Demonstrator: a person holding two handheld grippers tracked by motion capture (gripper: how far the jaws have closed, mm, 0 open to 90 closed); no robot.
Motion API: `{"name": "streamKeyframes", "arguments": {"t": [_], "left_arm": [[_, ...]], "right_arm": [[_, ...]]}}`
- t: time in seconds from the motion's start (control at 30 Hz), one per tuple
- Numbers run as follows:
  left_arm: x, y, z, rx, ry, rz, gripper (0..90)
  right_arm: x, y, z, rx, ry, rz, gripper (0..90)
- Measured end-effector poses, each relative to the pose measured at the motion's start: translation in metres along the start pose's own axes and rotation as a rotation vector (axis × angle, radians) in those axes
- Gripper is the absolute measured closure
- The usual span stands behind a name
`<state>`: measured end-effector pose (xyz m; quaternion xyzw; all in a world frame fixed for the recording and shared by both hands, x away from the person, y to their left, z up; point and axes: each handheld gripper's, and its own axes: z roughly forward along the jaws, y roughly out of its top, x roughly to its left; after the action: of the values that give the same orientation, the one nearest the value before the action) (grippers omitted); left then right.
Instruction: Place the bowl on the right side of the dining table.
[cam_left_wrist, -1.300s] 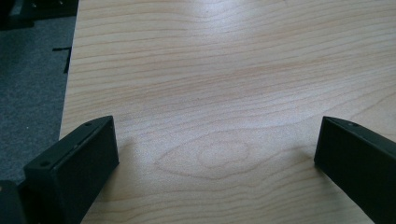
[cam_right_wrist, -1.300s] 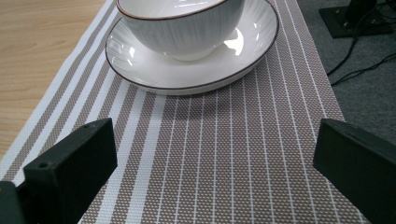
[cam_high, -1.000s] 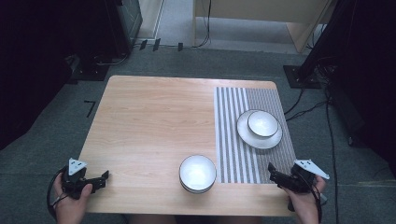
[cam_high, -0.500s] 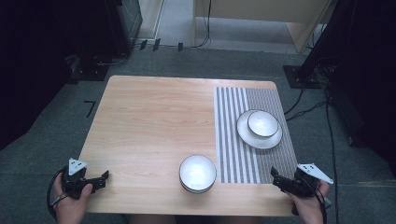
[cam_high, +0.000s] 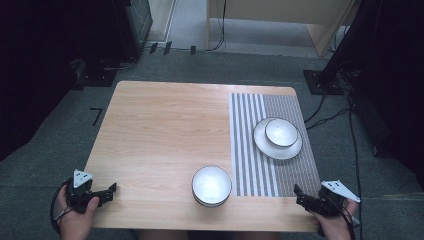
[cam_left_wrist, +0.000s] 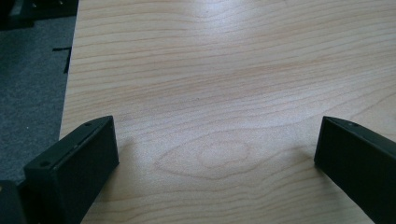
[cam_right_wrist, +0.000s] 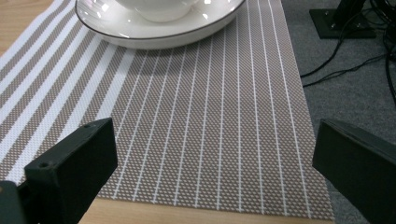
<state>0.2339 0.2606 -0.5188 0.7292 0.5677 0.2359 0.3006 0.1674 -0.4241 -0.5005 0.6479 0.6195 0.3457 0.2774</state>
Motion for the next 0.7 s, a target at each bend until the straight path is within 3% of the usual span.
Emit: {"name": "streamKeyframes", "arguments": {"t": [0.33, 0.7], "left_arm": [[0.0, 0.0, 0.0, 0.0, 0.0, 0.0, 0.0], [0.0, 0.0, 0.0, 0.0, 0.0, 0.0, 0.0]], "right_arm": [[-0.01, -0.01, 0.004, 0.031, -0.026, -0.02, 0.0], [-0.017, -0.017, 0.011, 0.071, -0.027, -0.003, 0.0]]}}
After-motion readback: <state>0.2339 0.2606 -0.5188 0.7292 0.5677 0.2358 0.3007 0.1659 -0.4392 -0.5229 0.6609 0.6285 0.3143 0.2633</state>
